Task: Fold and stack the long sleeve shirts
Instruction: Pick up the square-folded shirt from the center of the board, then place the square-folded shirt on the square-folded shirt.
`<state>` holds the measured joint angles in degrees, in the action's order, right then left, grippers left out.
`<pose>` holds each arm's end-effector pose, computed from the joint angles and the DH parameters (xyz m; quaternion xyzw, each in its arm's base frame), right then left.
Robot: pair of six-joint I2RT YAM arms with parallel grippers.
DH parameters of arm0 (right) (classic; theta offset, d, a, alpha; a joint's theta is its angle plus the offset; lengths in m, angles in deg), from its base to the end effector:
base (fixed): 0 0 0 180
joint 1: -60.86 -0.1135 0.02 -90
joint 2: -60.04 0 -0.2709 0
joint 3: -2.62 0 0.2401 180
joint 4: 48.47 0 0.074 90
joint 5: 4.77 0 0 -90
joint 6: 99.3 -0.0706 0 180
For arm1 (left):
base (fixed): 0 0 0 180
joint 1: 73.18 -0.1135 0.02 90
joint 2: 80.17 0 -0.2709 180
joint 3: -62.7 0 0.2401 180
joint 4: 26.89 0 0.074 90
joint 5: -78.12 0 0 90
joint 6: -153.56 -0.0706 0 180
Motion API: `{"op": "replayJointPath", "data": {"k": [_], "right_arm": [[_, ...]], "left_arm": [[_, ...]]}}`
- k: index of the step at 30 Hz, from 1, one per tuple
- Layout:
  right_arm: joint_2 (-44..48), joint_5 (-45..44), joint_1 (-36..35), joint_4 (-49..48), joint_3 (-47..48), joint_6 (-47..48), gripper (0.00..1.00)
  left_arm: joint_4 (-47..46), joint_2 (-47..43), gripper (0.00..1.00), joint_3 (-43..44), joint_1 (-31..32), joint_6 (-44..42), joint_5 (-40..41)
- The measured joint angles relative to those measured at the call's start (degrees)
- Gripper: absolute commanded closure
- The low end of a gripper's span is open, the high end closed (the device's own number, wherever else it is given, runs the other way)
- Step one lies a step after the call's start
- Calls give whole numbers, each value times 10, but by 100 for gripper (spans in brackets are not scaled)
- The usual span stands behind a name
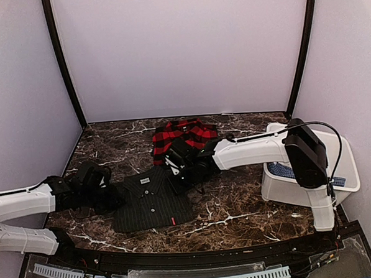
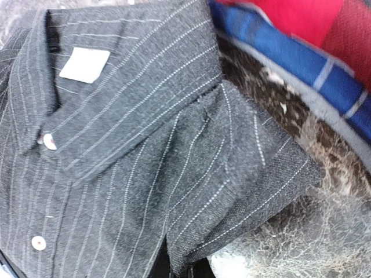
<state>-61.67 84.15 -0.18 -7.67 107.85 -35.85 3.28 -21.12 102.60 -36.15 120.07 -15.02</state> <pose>0.2291 0.4113 0.1542 -0.2819 0.9171 0.1884 0.2096 0.1587 -0.1245 0.1575 -0.1492 0.9254 -0.2708 0.2193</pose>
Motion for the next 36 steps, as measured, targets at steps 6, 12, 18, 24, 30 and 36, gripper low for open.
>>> {"op": "replayJointPath", "data": {"k": [6,12,18,24,30,36], "right_arm": [[2,13,-2,11,38,9,100],[14,29,-2,26,79,19,100],[16,23,-1,47,124,33,100],[32,8,17,68,144,49,100],[46,-4,68,91,174,68,100],[60,-16,127,103,192,87,100]], "left_arm": [[42,-30,100,38,0,-9,12],[71,-38,100,79,0,-25,18],[97,-35,100,148,0,-48,26],[106,14,100,227,0,-78,38],[92,126,100,335,0,-116,40],[59,244,100,453,-23,-159,18]]}}
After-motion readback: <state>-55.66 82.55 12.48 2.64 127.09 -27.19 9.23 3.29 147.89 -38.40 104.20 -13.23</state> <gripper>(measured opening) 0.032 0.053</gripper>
